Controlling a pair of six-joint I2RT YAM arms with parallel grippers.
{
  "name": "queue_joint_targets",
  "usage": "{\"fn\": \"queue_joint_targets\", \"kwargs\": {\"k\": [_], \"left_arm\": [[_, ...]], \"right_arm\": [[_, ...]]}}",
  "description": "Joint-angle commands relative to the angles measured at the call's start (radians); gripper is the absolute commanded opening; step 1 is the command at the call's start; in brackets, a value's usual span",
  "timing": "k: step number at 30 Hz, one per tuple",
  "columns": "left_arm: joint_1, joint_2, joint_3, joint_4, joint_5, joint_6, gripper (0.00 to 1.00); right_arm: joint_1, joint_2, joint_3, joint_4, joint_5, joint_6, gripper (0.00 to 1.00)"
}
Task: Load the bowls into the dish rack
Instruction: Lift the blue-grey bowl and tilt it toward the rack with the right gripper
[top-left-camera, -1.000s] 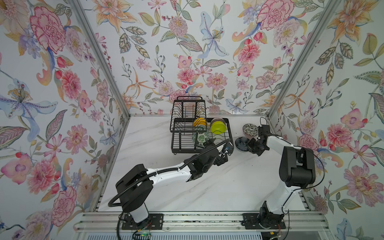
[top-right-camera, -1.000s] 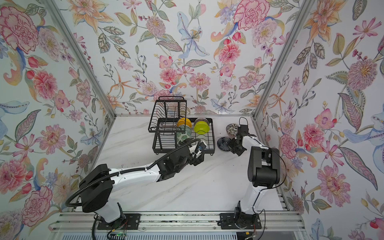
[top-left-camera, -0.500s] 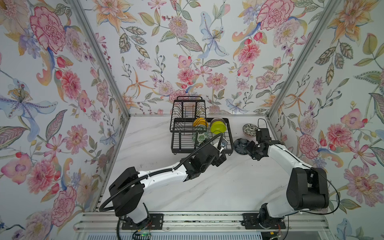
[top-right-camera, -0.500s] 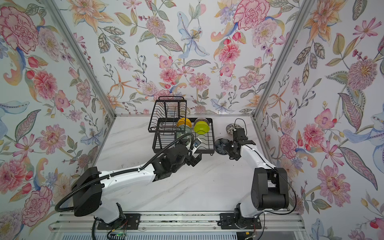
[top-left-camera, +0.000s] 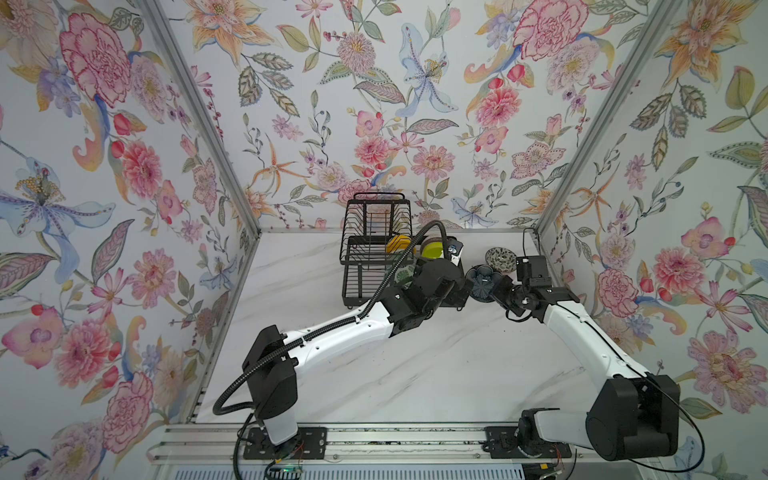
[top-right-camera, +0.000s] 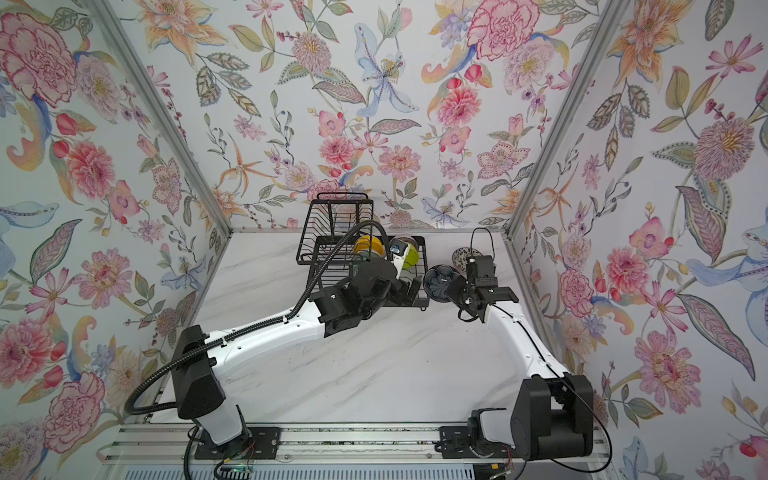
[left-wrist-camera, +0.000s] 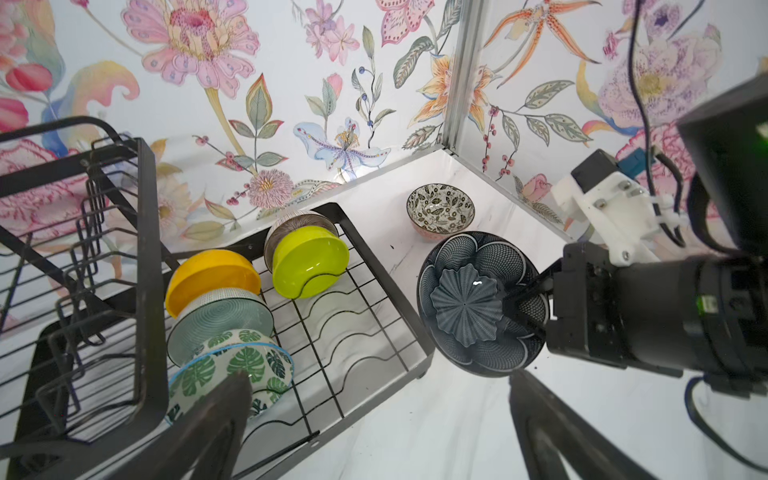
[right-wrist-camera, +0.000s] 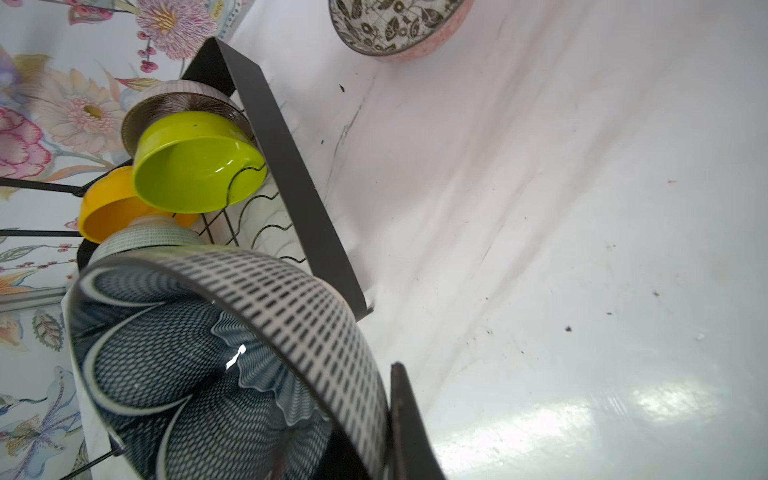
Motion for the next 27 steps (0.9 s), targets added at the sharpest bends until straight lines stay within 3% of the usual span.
{"fn": "queue_joint_targets", "kwargs": {"k": [1,9,14,27], "left_arm": [[0.006,0.036,0.113,-0.153,-0.012,-0.200,0.98],[0.041,0.124,0.268,-0.248,0.111,-0.452,0.93],[0.059,0.149,0.270,-0.252,0.150,-0.577,0.86],[0.067,0.125,0.197,-0.228,0.179,-0.643,0.64]], "right_arm": [[0.016,-0.065,-0.002,0.070,-0.013,-0.023,0.00],[0.055,-0.150,0.017,0.091,0.003,-0.002,0.00],[0.073,-0.178,0.071,0.061,-0.003,0.001,0.00],[0.105,-0.223,0.075,0.109,-0.063,0.062,0.00]]}}
